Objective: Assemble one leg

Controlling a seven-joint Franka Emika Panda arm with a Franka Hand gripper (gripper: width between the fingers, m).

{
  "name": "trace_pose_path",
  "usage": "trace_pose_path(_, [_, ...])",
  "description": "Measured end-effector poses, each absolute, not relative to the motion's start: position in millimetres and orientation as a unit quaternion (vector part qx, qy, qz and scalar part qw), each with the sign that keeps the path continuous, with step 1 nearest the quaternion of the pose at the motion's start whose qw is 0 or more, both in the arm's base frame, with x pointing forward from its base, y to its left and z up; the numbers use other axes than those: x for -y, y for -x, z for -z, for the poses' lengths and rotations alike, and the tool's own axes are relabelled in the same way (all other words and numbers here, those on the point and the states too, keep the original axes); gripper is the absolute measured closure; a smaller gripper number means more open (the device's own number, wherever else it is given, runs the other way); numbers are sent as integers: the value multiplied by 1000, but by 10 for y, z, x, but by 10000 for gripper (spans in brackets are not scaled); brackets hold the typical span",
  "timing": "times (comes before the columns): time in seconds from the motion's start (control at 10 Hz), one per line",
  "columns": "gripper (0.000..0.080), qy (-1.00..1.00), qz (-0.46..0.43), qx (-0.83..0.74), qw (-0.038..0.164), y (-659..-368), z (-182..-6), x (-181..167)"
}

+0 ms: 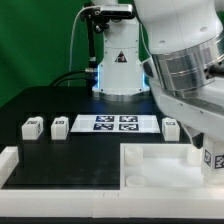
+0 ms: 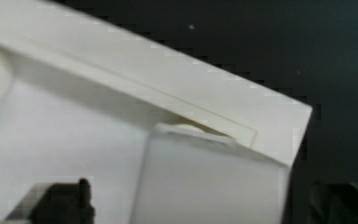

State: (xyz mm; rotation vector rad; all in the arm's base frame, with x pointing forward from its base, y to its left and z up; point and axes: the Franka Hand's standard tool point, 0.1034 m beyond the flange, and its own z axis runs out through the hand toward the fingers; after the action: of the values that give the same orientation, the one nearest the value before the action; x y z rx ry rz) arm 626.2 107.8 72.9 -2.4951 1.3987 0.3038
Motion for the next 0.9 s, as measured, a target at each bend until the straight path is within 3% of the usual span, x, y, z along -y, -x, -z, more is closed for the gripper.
trace_pose_path(0.4, [153, 947, -66, -283, 139, -6241, -719, -1070])
trace_pose_path(0.6, [150, 988, -1, -104, 116, -6236, -728, -1078])
trace_pose_path(0.8, [150, 989, 8, -92, 116, -6244, -716, -1068])
trace_pose_path(0.9, [239, 989, 8, -95, 116, -6245, -715, -1068])
